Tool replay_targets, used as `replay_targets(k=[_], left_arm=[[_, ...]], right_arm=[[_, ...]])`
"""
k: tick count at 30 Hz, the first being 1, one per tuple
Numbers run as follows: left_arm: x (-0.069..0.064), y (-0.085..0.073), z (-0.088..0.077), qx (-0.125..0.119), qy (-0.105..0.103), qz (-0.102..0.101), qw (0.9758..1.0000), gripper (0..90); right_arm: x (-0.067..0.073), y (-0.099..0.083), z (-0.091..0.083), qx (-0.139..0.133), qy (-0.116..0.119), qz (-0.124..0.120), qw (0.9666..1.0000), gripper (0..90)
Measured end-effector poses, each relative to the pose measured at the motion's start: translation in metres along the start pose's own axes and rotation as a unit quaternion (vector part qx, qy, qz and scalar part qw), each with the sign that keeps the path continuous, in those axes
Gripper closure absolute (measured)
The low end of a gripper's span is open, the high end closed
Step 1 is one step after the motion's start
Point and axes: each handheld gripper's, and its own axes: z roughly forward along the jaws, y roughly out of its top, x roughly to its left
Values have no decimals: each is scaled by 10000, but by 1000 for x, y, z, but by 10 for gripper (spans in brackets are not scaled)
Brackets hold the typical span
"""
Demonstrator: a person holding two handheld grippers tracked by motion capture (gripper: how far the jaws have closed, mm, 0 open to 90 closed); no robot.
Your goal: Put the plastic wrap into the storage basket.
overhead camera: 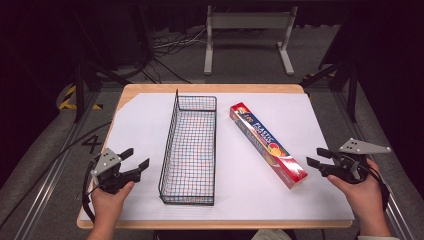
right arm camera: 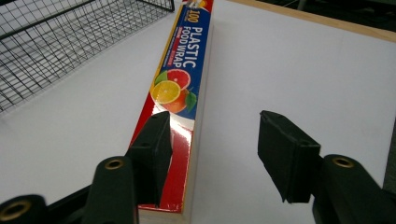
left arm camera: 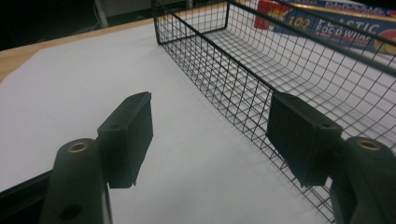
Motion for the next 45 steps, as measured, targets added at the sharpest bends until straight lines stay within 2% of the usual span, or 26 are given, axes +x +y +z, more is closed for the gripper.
replay_targets(k=[2, 4, 6, 11, 13, 15, 18, 20, 21, 27, 32, 35, 39, 40, 41, 44, 45], left_arm=[[0, -2, -1, -6, -66, -117, 9999, 322], [1, -1, -4, -91, -34, -127, 9999, 322], [1, -2, -6, -139, -61, -222, 9996, 322], [4, -3, -9, -168, -20, -279, 9995, 323], [3, -3, -9, -178, 1, -279, 9995, 324], [3, -3, -9, -161, 22, -250, 9996, 324], [2, -4, -6, -109, 50, -199, 9997, 329], [1, -4, -5, -68, 45, -186, 9998, 331], [1, -5, -5, -62, 39, -187, 9998, 331], [2, -5, -7, -79, 93, -209, 9997, 334], [2, -5, -6, -74, 103, -203, 9997, 337], [2, -5, -5, -55, 103, -183, 9998, 338], [2, -5, -5, -50, 109, -181, 9998, 338], [2, -5, -5, -50, 113, -177, 9998, 338], [2, -5, -5, -50, 113, -177, 9998, 339], [2, -5, -5, -51, 105, -179, 9998, 339], [1, -6, -4, -45, 96, -194, 9998, 339]], right_arm=[[0, 2, 0, -23, 4, -40, 10000, 487], [-1, 4, -1, -58, -31, -40, 10000, 528], [-1, 9, 1, 79, 33, -48, 10000, 539], [-3, 19, 3, 276, -74, -224, 9993, 542], [-5, 21, 4, 349, -86, -233, 9991, 552], [-8, 23, 6, 500, -80, -251, 9984, 599], [-13, 24, 9, 788, -62, -184, 9967, 647], [-15, 25, 10, 844, -57, -186, 9962, 665], [-19, 26, 12, 963, -47, -120, 9953, 705], [-24, 21, 17, 1104, -59, -64, 9938, 803], [-28, 11, 25, 1425, -12, 7, 9898, 900], [-29, 6, 30, 1614, 31, 47, 9869, 900], [-27, 1, 38, 1823, 146, -16, 9831, 900], [-25, -1, 40, 1904, 190, -24, 9815, 900], [-25, -1, 40, 1904, 190, -24, 9815, 900], [-19, -5, 46, 2033, 225, -136, 9788, 900], [-15, -6, 48, 2137, 292, -162, 9763, 900]])
